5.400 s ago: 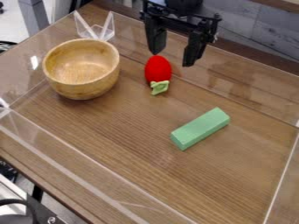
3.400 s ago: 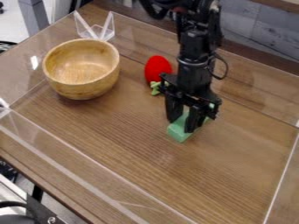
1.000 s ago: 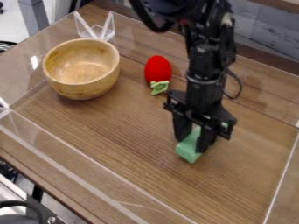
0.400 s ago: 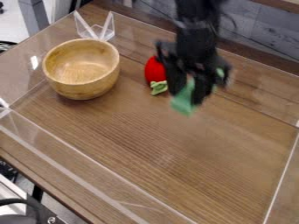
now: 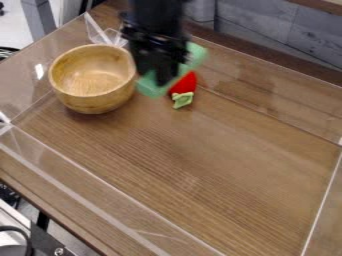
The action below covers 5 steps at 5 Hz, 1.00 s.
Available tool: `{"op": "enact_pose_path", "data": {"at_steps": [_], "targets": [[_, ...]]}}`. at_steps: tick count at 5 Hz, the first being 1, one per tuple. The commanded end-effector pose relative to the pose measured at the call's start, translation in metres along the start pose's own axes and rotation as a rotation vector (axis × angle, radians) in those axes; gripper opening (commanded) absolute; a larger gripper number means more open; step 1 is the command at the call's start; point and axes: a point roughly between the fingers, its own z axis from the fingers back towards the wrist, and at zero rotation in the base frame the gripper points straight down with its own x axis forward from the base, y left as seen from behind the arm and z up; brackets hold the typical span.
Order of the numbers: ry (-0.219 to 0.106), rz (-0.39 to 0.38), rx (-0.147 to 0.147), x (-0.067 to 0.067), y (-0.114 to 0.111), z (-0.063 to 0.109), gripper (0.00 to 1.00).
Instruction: Put the green stick in the brown bowl
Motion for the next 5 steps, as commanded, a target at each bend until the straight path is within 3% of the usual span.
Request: {"op": "enact_pose_path", "data": {"at_steps": [1, 2, 3, 4, 5], "targets": [[-0.060, -0.010, 0.039, 0.000, 0.038, 0.019, 0.00], [-0.048, -0.008, 0.052, -0.007, 0.074, 0.017, 0.00], [-0.053, 0.035, 0.059, -0.006, 0.106, 0.009, 0.00], [-0.070, 0.097, 0.065, 0.003, 0.126, 0.001, 0.00], [-0.083, 0.073, 0.060, 0.001, 0.140, 0.000, 0.00]]}}
